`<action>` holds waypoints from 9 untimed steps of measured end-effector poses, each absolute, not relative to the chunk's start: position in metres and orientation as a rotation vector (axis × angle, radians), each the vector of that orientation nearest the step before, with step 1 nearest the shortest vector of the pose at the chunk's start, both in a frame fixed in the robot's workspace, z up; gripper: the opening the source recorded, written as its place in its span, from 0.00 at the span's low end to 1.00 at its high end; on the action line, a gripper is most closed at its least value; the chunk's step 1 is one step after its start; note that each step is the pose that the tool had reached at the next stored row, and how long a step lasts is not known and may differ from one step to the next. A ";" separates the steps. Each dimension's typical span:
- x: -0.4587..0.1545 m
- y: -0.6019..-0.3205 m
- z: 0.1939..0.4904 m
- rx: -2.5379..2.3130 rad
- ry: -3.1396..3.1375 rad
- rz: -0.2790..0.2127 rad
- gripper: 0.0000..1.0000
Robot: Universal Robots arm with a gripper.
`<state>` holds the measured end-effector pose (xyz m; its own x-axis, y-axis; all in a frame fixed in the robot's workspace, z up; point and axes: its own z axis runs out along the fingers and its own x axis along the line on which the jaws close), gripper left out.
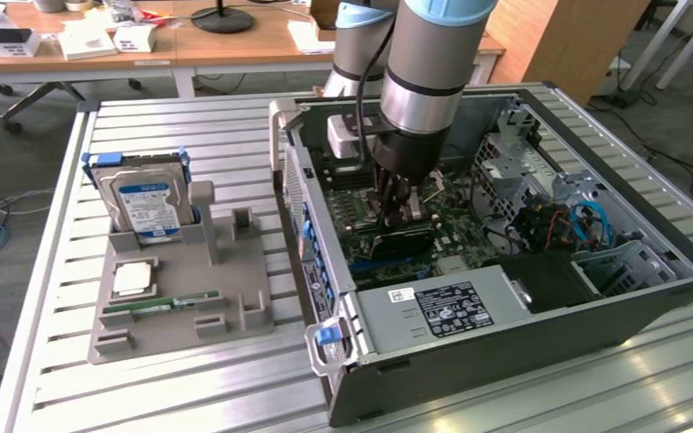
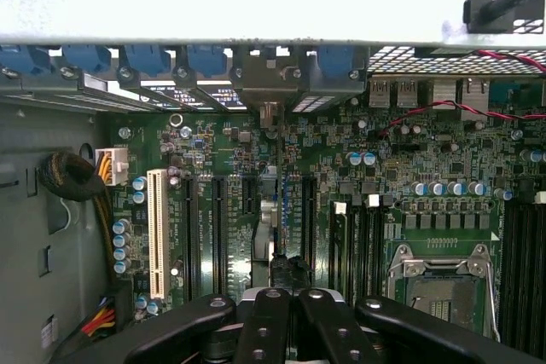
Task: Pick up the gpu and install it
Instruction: 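Press down on the gpu until it lock into place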
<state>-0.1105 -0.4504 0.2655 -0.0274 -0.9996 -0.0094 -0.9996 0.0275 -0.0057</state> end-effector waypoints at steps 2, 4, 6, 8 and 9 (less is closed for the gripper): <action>-0.110 -0.450 0.265 -2.183 2.244 0.004 0.11; -0.110 -0.450 0.265 -2.183 2.244 0.004 0.11; -0.110 -0.450 0.265 -2.183 2.244 0.004 0.11; -0.110 -0.450 0.265 -2.183 2.244 0.004 0.11; -0.110 -0.450 0.265 -2.183 2.244 0.004 0.11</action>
